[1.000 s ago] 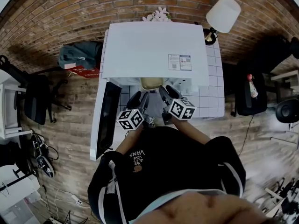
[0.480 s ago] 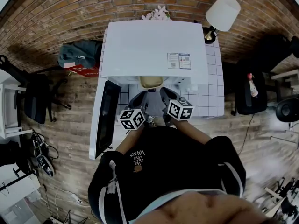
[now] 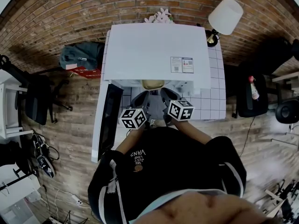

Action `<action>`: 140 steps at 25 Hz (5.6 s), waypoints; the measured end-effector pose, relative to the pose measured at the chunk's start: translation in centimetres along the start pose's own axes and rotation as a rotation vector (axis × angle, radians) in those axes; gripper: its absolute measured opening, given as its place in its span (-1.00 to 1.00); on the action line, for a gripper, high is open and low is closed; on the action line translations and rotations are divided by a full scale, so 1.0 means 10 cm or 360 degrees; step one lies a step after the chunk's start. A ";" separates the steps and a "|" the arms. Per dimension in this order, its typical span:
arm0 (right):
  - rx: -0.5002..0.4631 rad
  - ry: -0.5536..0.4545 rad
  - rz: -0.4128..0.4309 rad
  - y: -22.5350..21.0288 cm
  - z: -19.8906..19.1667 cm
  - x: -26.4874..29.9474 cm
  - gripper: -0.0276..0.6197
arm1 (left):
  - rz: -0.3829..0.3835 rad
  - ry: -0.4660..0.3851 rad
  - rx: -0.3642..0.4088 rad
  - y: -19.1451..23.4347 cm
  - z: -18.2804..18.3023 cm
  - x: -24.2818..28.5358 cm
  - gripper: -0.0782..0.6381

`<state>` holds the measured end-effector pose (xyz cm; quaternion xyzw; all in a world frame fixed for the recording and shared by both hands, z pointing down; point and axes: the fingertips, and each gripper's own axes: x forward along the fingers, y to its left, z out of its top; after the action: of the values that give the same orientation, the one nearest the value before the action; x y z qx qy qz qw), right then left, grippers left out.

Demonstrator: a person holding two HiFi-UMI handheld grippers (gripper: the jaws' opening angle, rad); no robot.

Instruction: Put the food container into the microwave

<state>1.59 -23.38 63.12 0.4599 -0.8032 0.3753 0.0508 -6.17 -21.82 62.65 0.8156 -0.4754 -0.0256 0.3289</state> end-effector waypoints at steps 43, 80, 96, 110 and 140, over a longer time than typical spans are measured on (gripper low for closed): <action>-0.0057 -0.0101 -0.0073 0.11 0.34 0.28 -0.88 | -0.0025 -0.0030 0.0074 0.25 0.46 0.18 -0.74; -0.0198 -0.0100 0.0155 0.33 0.07 -0.61 -0.88 | 0.0189 -0.0249 0.0054 -0.37 0.01 -0.66 -0.74; -0.0223 -0.0078 0.0229 0.29 -0.17 -1.05 -0.88 | 0.0257 -0.0279 0.0069 -0.71 -0.31 -0.92 -0.74; -0.0228 -0.0059 0.0240 0.19 -0.41 -1.44 -0.88 | 0.0270 -0.0260 0.0102 -1.01 -0.61 -1.12 -0.74; -0.0222 -0.0023 0.0257 0.17 -0.67 -1.74 -0.90 | 0.0311 -0.0287 0.0069 -1.24 -0.88 -1.35 -0.74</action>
<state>8.49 -6.38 59.52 0.3917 -0.8621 0.3180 0.0466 -1.05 -2.47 58.97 0.7667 -0.5807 -0.0562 0.2681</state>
